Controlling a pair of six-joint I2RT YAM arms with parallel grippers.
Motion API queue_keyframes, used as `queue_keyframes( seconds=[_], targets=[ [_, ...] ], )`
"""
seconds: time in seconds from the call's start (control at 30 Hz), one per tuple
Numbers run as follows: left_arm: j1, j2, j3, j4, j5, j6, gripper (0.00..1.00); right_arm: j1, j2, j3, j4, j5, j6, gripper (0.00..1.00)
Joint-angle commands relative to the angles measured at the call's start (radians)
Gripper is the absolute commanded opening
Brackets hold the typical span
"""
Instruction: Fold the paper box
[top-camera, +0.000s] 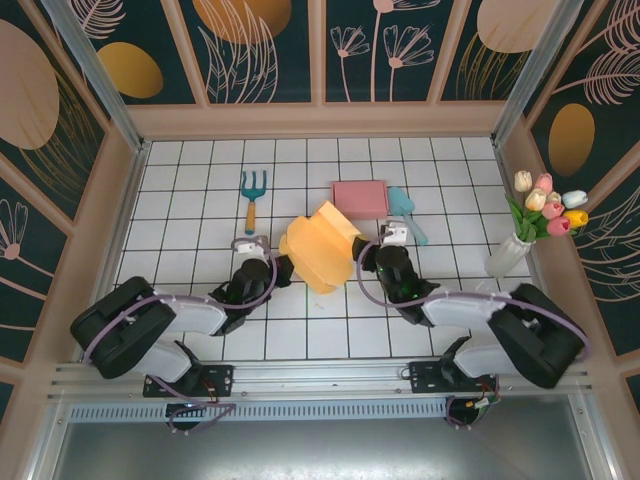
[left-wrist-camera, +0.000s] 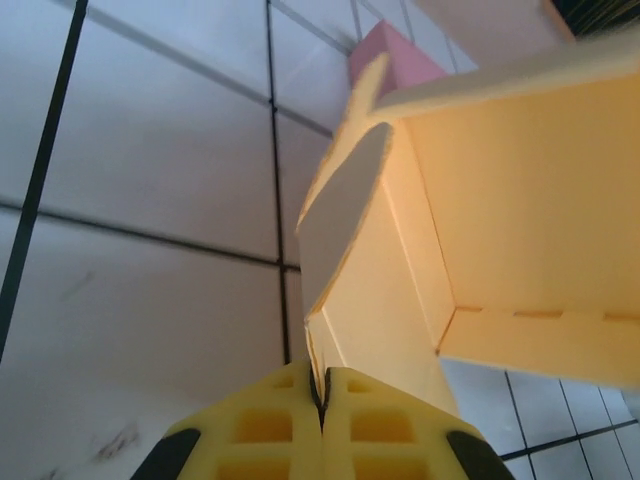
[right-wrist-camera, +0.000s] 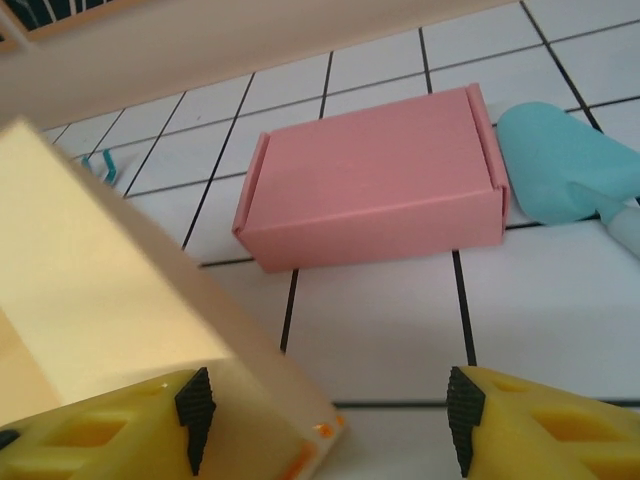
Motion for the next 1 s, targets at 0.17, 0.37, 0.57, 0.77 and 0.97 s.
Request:
queue_keyframes(
  seconds=[0.17,0.37,0.57,0.77,0.97],
  targets=[
    [-0.009,-0.174,0.188,-0.512,-0.083,0.408,0.0,-0.001,-0.433,0.021,-0.385,0.023,-0.053,0.69],
    [-0.012,-0.283,0.396,-0.853,-0.147,0.608,0.0,-0.004,-0.751,0.027,-0.535,0.043,-0.068,0.69],
    [-0.024,-0.279,0.69,-1.192,-0.123,0.786,0.0,-0.005,-0.837,0.055,-0.586,0.026,-0.105,0.68],
    [-0.027,-0.088,0.901,-1.416,-0.088,0.937,0.0,-0.006,-0.8,0.076,-0.53,-0.048,-0.277,0.68],
    [-0.053,0.147,1.079,-1.598,-0.105,1.143,0.0,-0.011,-0.71,0.083,-0.41,-0.206,-0.677,0.72]
  ],
)
